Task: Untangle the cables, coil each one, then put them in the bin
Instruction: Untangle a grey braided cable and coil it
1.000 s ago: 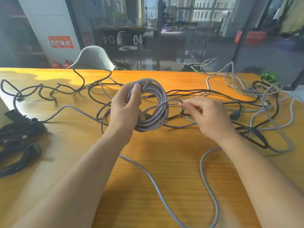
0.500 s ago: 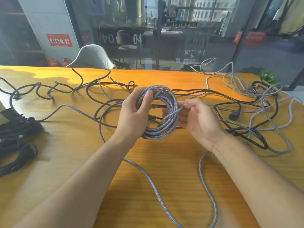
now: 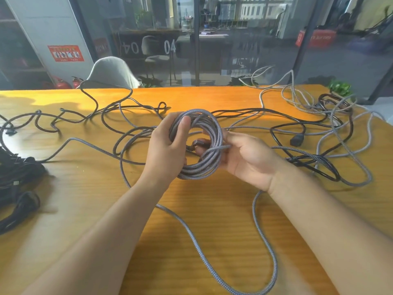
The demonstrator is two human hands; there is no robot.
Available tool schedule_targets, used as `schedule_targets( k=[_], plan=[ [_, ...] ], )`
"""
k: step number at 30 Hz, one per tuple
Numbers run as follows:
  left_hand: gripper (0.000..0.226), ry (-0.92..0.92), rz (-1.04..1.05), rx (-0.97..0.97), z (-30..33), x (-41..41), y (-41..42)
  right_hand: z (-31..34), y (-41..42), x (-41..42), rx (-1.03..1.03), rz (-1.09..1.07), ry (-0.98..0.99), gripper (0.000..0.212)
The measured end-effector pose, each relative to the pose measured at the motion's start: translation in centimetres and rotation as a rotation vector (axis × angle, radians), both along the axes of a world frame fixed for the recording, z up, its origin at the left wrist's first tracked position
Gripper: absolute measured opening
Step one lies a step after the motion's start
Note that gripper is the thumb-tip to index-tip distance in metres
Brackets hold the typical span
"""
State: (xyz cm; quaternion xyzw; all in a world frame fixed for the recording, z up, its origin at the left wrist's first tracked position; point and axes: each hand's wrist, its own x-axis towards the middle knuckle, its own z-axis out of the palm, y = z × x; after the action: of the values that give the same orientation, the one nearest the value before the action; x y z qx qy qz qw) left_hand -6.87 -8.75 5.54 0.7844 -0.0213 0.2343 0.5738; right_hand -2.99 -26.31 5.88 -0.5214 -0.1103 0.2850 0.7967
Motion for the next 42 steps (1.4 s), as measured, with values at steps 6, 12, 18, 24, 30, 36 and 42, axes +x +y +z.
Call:
schedule_targets(
  k=[6,12,18,24,30,36,42],
  plan=[
    [0.022,-0.009,-0.029,-0.079,0.2,0.0,-0.3,0.8,-0.6,-0.6,0.153,0.178,-0.058,0.034],
    [0.021,-0.054,-0.007,-0.029,0.4,-0.4,-0.5,0.5,0.4,-1.2,-0.049,0.021,-0.294,0.047],
    [0.018,-0.067,0.026,0.029,0.4,-0.5,-1.2,-0.2,1.5,-1.4,-0.404,-0.362,-0.564,0.031],
    [0.013,-0.055,0.086,0.066,0.1,-0.3,-1.2,-1.3,0.7,-0.3,-0.777,-0.834,-1.210,0.029],
    [0.013,-0.075,0.082,0.001,0.8,-0.6,-1.5,-1.4,1.0,0.0,-0.570,-0.922,-1.188,0.027],
    [0.018,-0.003,0.041,-0.033,0.2,-0.1,-0.5,-0.5,0.8,-0.3,-0.135,-0.698,-0.585,0.005],
    [0.024,0.048,-0.039,-0.141,0.1,0.3,0.0,-0.1,0.7,-0.1,0.088,-0.633,-0.225,0.012]
  ],
)
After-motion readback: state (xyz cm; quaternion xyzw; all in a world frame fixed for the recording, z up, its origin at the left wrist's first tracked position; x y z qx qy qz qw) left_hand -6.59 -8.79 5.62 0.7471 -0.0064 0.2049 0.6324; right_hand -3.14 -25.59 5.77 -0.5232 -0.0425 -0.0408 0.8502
